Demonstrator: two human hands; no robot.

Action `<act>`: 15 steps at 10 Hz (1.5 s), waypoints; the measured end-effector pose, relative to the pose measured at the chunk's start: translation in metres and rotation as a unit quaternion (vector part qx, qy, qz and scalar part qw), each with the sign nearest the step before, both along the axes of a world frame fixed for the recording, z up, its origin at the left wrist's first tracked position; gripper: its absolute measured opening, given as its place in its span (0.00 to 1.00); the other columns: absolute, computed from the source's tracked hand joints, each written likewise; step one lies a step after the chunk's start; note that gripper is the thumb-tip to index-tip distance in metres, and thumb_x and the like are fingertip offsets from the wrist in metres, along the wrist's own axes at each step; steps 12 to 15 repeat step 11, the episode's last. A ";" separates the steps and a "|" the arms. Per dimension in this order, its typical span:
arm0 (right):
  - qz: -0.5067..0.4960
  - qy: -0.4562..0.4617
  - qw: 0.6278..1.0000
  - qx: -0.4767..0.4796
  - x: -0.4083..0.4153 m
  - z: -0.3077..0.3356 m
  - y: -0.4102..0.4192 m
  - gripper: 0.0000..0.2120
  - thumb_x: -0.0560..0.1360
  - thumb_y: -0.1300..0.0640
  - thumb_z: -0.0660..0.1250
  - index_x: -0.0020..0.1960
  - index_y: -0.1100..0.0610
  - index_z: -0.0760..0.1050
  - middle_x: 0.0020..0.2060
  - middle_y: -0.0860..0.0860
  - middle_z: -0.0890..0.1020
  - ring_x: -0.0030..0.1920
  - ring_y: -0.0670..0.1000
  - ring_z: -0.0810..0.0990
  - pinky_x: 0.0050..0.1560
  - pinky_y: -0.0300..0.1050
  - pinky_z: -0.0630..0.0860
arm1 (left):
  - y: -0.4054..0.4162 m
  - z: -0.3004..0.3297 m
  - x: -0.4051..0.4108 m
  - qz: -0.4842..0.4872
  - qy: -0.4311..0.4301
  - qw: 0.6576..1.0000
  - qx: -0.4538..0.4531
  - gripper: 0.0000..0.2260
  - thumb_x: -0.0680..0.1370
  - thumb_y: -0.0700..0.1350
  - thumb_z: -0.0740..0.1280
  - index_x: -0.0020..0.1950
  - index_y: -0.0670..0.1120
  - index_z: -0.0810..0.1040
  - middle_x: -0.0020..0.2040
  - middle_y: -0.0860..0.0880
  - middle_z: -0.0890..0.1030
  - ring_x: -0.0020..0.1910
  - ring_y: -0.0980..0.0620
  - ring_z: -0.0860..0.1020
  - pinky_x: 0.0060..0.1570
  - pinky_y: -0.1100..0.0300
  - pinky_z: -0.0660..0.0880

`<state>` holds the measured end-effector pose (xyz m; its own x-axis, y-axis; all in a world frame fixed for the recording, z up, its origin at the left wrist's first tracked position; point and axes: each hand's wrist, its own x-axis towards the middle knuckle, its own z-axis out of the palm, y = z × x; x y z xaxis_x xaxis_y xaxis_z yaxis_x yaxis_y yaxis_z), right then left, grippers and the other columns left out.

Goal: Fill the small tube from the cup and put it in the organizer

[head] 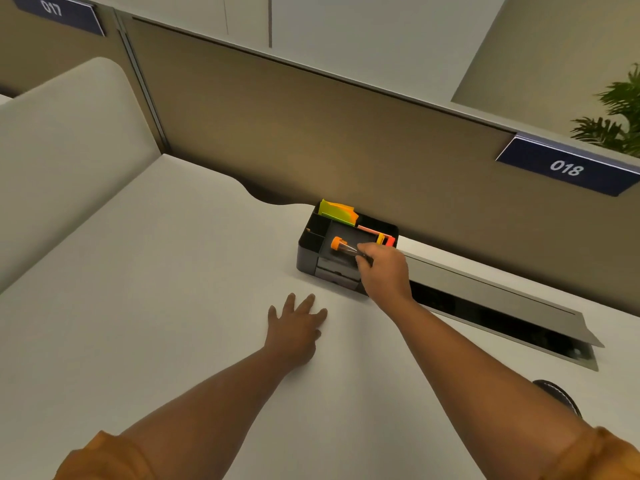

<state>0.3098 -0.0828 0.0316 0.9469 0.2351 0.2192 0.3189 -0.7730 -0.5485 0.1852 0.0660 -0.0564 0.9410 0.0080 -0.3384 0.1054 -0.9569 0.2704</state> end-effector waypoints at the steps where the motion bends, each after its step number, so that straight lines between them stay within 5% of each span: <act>1: 0.011 0.002 1.000 -0.009 0.002 -0.004 0.004 0.11 0.78 0.62 0.68 0.59 0.58 0.82 0.50 0.54 0.87 0.49 0.50 0.82 0.48 0.36 0.71 | 0.000 0.000 0.004 0.001 0.002 1.000 0.000 0.23 0.83 0.47 0.58 0.78 0.59 0.60 0.84 0.51 0.51 0.82 0.38 0.46 0.74 0.30 0.51; 6: 0.011 0.066 0.998 0.006 -0.005 -0.006 0.003 0.18 0.78 0.64 0.67 0.68 0.58 0.75 0.60 0.55 0.83 0.60 0.56 0.80 0.59 0.46 0.76 | 0.000 0.005 0.004 0.002 0.012 1.000 -0.008 0.24 0.83 0.48 0.59 0.78 0.59 0.60 0.84 0.51 0.51 0.82 0.38 0.46 0.74 0.30 0.51; 9: -0.005 0.023 1.000 -0.001 -0.021 -0.008 -0.005 0.23 0.82 0.61 0.62 0.76 0.59 0.65 0.74 0.56 0.71 0.76 0.57 0.67 0.73 0.51 0.65 | 0.005 0.015 0.007 0.021 0.033 0.999 -0.036 0.24 0.82 0.45 0.60 0.78 0.58 0.62 0.82 0.51 0.57 0.81 0.39 0.52 0.74 0.35 0.57; 10: -0.007 0.008 1.000 -0.011 -0.041 -0.003 -0.010 0.25 0.83 0.59 0.59 0.79 0.58 0.60 0.78 0.56 0.65 0.79 0.56 0.59 0.76 0.50 0.57 | 0.000 0.041 0.007 0.040 -0.069 0.995 -0.054 0.25 0.82 0.43 0.62 0.79 0.54 0.62 0.79 0.46 0.65 0.75 0.41 0.65 0.66 0.46 0.73; 11: 0.003 -0.024 0.999 -0.023 -0.057 0.006 -0.019 0.26 0.83 0.58 0.58 0.79 0.58 0.58 0.79 0.55 0.61 0.80 0.56 0.55 0.78 0.52 0.56 | -0.007 0.061 0.005 0.026 -0.159 0.986 -0.040 0.25 0.82 0.42 0.64 0.78 0.51 0.63 0.77 0.45 0.68 0.72 0.42 0.68 0.63 0.49 0.75; 15: 0.003 -0.024 0.999 -0.023 -0.057 0.006 -0.019 0.26 0.83 0.58 0.58 0.79 0.58 0.58 0.79 0.55 0.61 0.80 0.56 0.55 0.78 0.52 0.56 | -0.007 0.061 0.005 0.026 -0.159 0.986 -0.040 0.25 0.82 0.42 0.64 0.78 0.51 0.63 0.77 0.45 0.68 0.72 0.42 0.68 0.63 0.49 0.75</act>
